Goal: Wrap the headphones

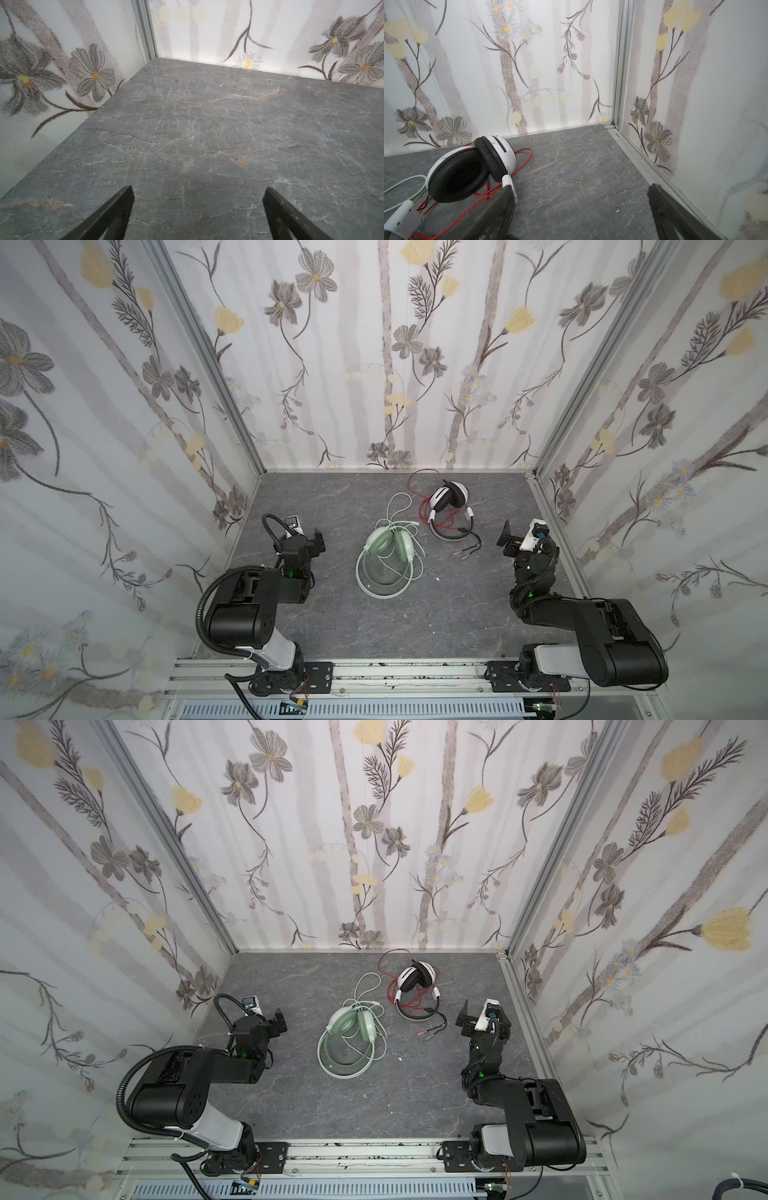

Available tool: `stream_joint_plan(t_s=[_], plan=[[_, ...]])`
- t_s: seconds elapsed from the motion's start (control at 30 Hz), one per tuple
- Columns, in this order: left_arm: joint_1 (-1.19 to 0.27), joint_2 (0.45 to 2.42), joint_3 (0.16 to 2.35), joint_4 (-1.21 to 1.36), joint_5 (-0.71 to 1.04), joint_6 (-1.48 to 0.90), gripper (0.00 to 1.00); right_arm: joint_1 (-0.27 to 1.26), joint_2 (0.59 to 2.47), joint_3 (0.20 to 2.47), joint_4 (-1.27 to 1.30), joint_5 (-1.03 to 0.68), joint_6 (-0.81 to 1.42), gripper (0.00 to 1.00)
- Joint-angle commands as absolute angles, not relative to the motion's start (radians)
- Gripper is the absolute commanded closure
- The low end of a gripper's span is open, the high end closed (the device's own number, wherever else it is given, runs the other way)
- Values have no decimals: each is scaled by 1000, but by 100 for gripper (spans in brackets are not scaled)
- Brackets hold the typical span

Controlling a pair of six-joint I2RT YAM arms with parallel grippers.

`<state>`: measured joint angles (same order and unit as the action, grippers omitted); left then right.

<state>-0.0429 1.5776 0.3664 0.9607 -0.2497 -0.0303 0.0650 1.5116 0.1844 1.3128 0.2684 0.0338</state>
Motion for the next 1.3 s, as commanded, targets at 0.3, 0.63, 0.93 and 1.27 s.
stream_joint_plan(t_s=[0.3,0.63,0.93,1.27], plan=[[-42,1574,368,964,-246,-38,0,68,1511,184,1348,267,32,0],[-42,1574,368,965,-247,-38,0,69,1514,191,1341,268,29,0],[-41,1575,368,966,-246,-38,0,69,1509,183,1348,268,29,0],[-41,1574,369,963,-246,-37,0,73,1509,185,1350,250,18,0]])
